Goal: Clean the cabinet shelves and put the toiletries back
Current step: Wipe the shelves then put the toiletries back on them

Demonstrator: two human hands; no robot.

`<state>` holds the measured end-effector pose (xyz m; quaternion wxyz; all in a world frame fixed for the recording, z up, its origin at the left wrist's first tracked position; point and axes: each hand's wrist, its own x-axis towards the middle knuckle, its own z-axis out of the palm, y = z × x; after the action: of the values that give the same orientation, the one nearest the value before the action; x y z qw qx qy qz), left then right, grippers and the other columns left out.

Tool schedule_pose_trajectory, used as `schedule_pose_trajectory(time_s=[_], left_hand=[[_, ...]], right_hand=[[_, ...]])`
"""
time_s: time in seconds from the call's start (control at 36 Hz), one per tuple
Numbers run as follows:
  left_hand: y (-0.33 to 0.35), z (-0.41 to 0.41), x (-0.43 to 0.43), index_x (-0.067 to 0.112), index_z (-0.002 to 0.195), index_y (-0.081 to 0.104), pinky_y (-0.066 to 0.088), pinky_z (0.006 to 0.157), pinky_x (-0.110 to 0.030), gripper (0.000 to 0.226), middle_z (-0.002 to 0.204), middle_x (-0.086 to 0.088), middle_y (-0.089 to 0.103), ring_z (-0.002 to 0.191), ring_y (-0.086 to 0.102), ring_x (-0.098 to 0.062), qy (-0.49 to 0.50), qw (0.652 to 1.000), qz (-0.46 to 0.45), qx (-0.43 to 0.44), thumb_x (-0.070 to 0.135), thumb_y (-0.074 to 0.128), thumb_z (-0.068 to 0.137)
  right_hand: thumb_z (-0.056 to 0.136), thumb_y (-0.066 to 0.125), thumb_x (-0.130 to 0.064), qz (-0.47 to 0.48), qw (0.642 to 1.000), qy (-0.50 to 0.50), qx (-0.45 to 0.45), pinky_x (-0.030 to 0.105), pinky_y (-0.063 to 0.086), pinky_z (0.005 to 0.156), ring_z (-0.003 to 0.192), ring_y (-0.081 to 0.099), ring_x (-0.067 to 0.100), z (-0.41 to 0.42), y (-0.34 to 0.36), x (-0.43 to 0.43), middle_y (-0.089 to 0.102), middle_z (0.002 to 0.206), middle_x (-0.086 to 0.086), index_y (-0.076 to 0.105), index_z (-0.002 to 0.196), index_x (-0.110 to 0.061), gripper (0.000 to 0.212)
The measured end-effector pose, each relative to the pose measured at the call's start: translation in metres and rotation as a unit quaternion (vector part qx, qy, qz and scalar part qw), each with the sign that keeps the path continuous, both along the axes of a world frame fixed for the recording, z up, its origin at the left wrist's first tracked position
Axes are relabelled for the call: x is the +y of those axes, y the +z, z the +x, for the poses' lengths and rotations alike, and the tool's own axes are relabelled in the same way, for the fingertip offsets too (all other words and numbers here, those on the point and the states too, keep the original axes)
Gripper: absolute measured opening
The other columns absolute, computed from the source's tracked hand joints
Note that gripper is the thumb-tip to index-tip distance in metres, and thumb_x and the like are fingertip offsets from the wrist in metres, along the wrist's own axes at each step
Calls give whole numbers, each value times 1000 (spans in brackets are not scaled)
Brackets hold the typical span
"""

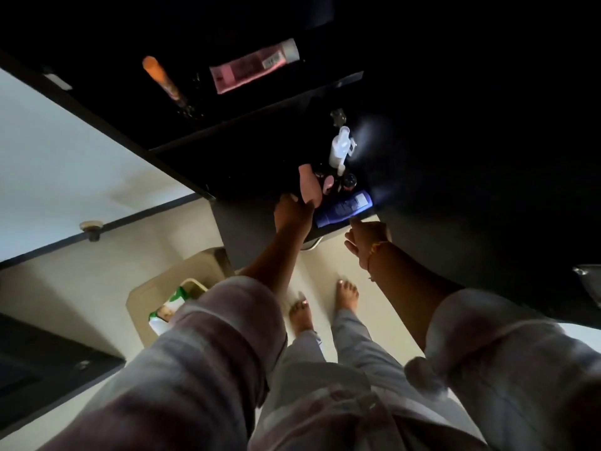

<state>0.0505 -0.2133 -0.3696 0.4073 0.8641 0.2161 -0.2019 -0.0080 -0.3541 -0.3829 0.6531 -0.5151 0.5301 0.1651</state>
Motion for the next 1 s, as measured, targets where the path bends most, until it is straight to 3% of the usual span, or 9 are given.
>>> schedule_pose_trajectory(time_s=[0.08, 0.19, 0.28, 0.5, 0.61, 0.72, 0.75, 0.86, 1.0], left_hand=[[-10, 8, -4, 3, 114, 56, 45, 86, -28, 42, 114, -14, 65, 108, 61, -28, 29, 999, -11, 11, 29, 71, 84], [-22, 15, -8, 3, 116, 55, 48, 88, -31, 50, 116, -14, 64, 108, 61, -29, 36, 999, -22, 23, 32, 74, 80], [-29, 20, -10, 4, 117, 55, 51, 90, -35, 53, 116, -13, 65, 108, 62, -29, 28, 999, -17, 30, 35, 75, 79], [-40, 31, -14, 4, 116, 59, 53, 87, -33, 49, 113, -12, 67, 105, 64, -26, 77, 995, -43, 52, 32, 75, 79], [-43, 35, -15, 3, 116, 61, 54, 89, -36, 48, 113, -14, 68, 105, 65, -26, 79, 994, -41, 67, 28, 75, 78], [-44, 36, -17, 3, 111, 66, 56, 84, -36, 42, 108, -15, 69, 99, 67, -28, 95, 990, -55, 87, 26, 75, 76], [-44, 35, -17, 3, 110, 66, 56, 84, -35, 42, 107, -16, 69, 98, 68, -28, 100, 989, -60, 89, 25, 75, 76], [-44, 29, -15, 1, 104, 67, 56, 81, -35, 34, 104, -17, 69, 94, 68, -28, 121, 985, -87, 93, 21, 74, 77], [-44, 21, -5, 8, 79, 67, 56, 73, -38, 24, 91, -19, 72, 86, 70, -32, 138, 980, -95, 111, 26, 75, 65]], right_hand=[[91, 66, -27, -10, 1000, -16, -3, 29, 54, 63, 86, 65, 17, 11, -11, 2, 64, 110, 11, 55, 122, -3, 40], [86, 70, -33, -33, 999, -10, 4, 34, 56, 69, 87, 63, 19, 24, -18, 2, 65, 103, 9, 55, 121, -10, 45], [85, 71, -32, -30, 999, -17, 3, 34, 54, 67, 96, 61, 21, 31, -21, 5, 62, 112, 7, 53, 125, -15, 47], [78, 75, -39, -4, 1000, -24, 12, 27, 48, 54, 94, 60, 19, 44, -29, 7, 59, 125, 5, 49, 130, -20, 61], [88, 67, -34, 36, 998, -50, 5, 29, 48, 76, 118, 55, 23, 49, -31, 12, 51, 136, 3, 38, 142, -21, 62], [93, 60, -34, 52, 998, -36, 0, 28, 49, 82, 124, 52, 24, 49, -31, 12, 49, 141, 6, 38, 142, -18, 57], [95, 56, -32, 52, 998, -23, -3, 26, 49, 77, 125, 51, 24, 49, -31, 11, 48, 141, 7, 37, 143, -16, 54], [89, 66, -32, 45, 996, -71, 9, 23, 47, 58, 99, 60, 15, 43, -31, 12, 57, 129, 4, 42, 137, -21, 55], [85, 71, -33, 33, 997, -60, 28, 24, 49, 58, 82, 63, 10, 33, -27, 10, 65, 111, 6, 52, 127, -16, 50]])
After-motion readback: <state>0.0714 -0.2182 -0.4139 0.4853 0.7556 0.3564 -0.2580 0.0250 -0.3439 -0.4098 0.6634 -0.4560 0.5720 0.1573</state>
